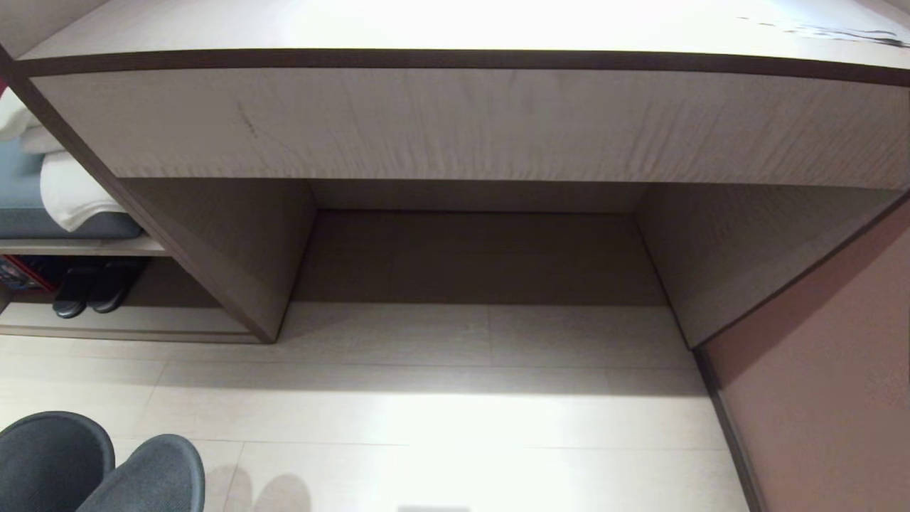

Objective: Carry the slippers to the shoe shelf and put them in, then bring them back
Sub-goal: Place the slippers on the floor

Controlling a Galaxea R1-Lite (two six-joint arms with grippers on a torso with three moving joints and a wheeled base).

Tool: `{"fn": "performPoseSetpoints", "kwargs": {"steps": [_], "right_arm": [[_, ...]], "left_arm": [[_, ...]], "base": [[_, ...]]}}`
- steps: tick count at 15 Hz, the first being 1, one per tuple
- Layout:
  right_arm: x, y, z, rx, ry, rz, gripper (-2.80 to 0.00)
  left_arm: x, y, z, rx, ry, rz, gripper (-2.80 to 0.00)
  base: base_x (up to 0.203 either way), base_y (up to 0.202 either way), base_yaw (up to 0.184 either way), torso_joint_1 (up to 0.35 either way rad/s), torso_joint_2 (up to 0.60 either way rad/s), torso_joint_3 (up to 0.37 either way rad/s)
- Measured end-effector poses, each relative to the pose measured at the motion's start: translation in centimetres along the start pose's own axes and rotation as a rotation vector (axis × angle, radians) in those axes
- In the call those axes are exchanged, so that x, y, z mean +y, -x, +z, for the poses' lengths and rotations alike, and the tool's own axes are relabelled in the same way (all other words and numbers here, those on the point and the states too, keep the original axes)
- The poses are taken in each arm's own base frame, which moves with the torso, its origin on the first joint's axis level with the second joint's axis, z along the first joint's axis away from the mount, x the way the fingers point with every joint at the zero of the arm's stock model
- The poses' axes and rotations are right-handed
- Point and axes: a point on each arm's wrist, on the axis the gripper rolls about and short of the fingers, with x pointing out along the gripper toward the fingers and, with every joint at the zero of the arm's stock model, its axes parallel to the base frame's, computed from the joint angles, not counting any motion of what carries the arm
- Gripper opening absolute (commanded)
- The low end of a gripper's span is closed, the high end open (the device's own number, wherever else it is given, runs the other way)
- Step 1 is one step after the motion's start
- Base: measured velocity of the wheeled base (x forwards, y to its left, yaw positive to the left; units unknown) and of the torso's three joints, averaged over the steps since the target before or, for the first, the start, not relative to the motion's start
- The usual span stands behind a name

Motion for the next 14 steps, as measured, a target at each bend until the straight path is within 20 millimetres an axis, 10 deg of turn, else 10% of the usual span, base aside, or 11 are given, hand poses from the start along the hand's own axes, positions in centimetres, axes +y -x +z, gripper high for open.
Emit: {"fn": "performPoseSetpoints", "kwargs": {"steps": [14], "right_arm": [[0.00, 0.00, 0.00, 0.000, 0.000, 0.000, -2.80]], "left_arm": [[0.00, 0.00, 0.00, 0.000, 0.000, -0.001, -2.80]], "base": [[0.000, 0.000, 0.000, 0.003, 0.00, -0.199]]}}
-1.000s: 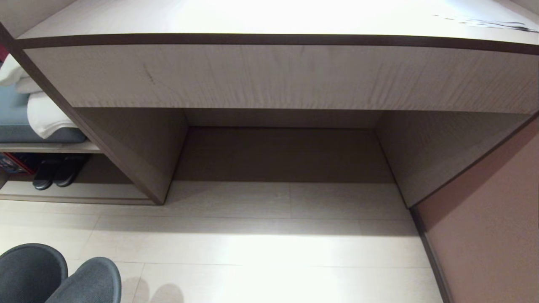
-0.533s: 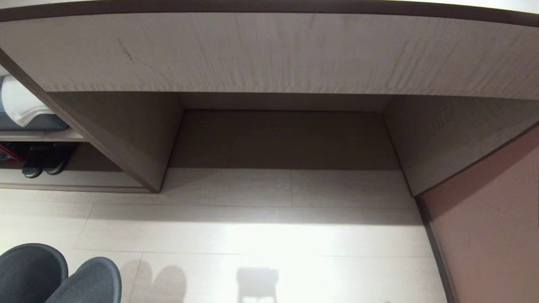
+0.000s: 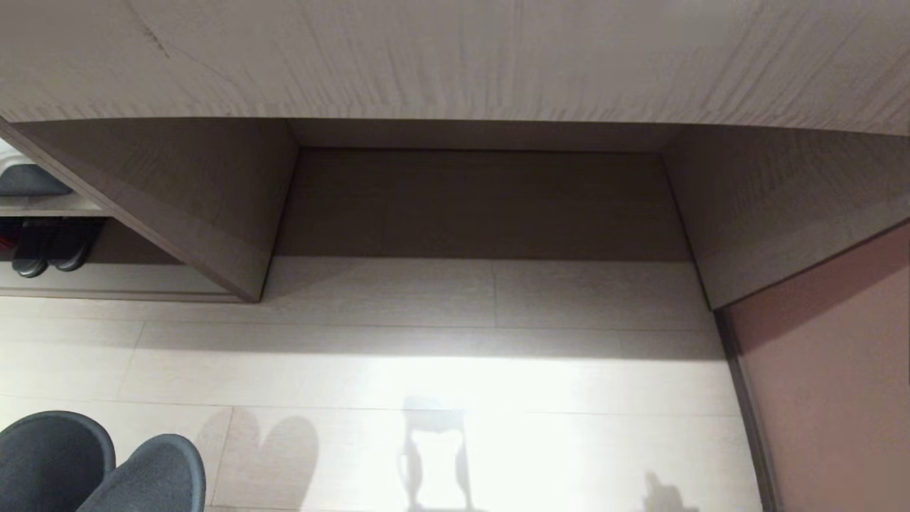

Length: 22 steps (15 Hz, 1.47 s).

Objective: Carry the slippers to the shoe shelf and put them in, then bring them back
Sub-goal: Place the slippers on the floor

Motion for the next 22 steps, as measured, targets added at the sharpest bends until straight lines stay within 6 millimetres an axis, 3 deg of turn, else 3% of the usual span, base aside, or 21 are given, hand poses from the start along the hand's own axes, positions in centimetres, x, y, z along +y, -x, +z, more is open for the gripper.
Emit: {"fn": "performPoseSetpoints", "kwargs": {"steps": [22], "right_arm": [[0.00, 0.00, 0.00, 0.000, 0.000, 0.000, -2.80]], "left_arm": [[0.00, 0.00, -0.01, 0.000, 0.000, 0.001, -2.80]], "base": [[0.000, 0.000, 0.000, 0.002, 0.00, -0.199]]}}
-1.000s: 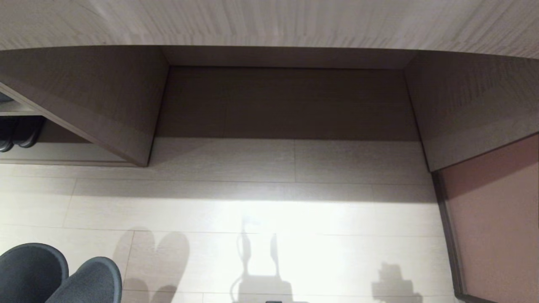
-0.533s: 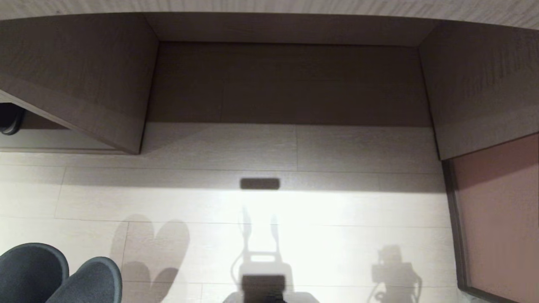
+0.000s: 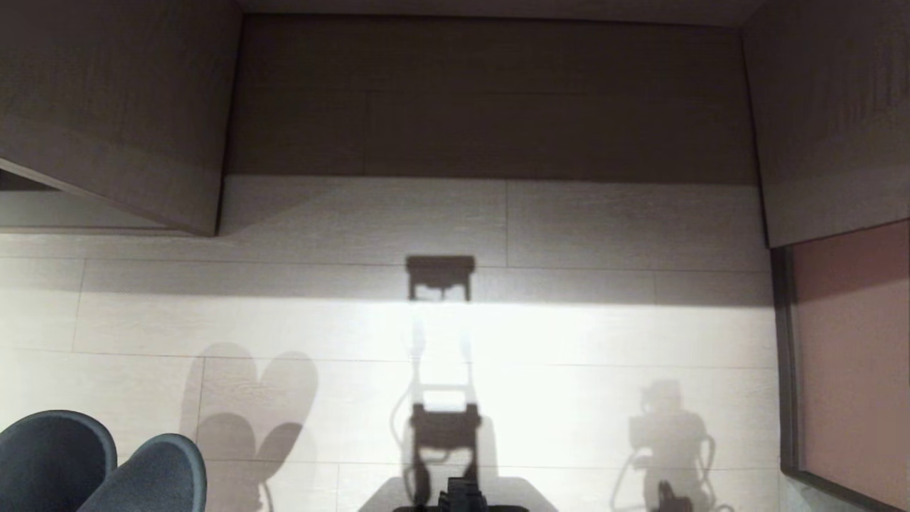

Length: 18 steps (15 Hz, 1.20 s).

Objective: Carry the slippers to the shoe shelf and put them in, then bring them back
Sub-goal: Place the slippers on the floor

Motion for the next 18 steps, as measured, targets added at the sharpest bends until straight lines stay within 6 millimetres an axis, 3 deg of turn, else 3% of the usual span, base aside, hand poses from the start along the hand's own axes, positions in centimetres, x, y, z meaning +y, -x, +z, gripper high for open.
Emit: {"fn": "performPoseSetpoints", "kwargs": {"steps": [18], "right_arm": [[0.00, 0.00, 0.00, 0.000, 0.000, 0.000, -2.80]], "left_arm": [[0.00, -0.01, -0.02, 0.001, 0.000, 0.000, -2.80]], "base": [[0.000, 0.000, 0.000, 0.004, 0.00, -0.193]]}}
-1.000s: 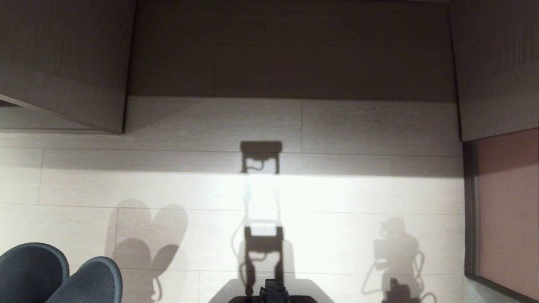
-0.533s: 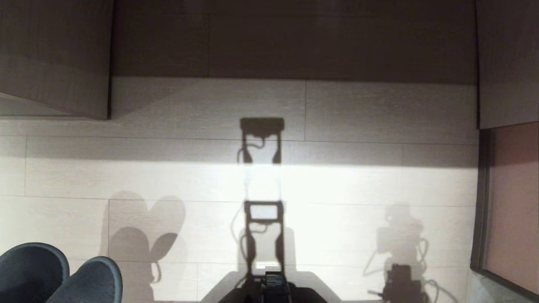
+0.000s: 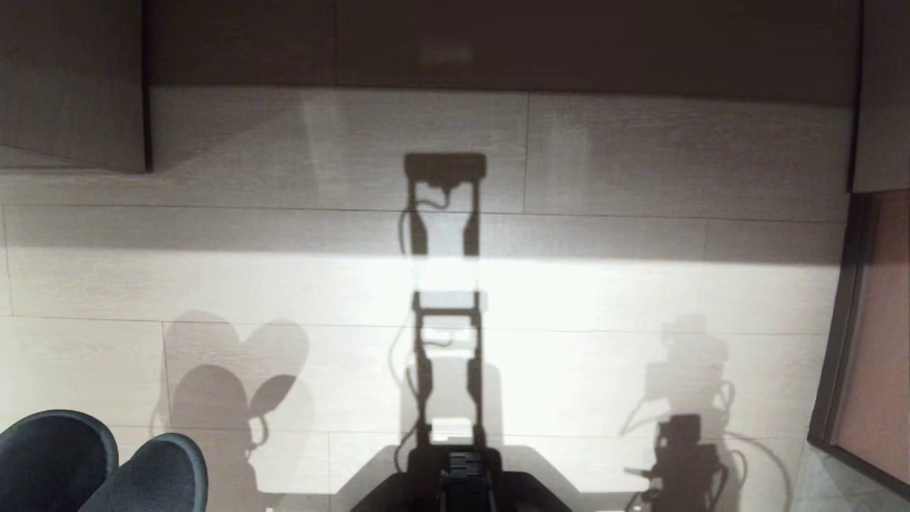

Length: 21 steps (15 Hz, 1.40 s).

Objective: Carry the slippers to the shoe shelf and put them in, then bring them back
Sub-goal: Place the slippers on the floor

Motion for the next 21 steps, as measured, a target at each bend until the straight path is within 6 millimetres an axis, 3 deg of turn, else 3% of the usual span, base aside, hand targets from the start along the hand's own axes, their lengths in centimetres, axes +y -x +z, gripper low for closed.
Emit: {"fn": "performPoseSetpoints", "kwargs": {"steps": [6, 21], "right_arm": [[0.00, 0.00, 0.01, 0.000, 0.000, 0.000, -2.80], [0.00, -0.01, 0.00, 0.001, 0.000, 0.000, -2.80]], "left_arm": [[0.00, 0.00, -0.01, 0.001, 0.000, 0.000, -2.80], [0.00, 0.00, 0.01, -0.001, 0.005, -0.001, -2.80]], "base": [[0.000, 0.000, 0.000, 0.004, 0.00, -0.174], [0.000, 0.000, 0.000, 0.000, 0.00, -0.005]]}}
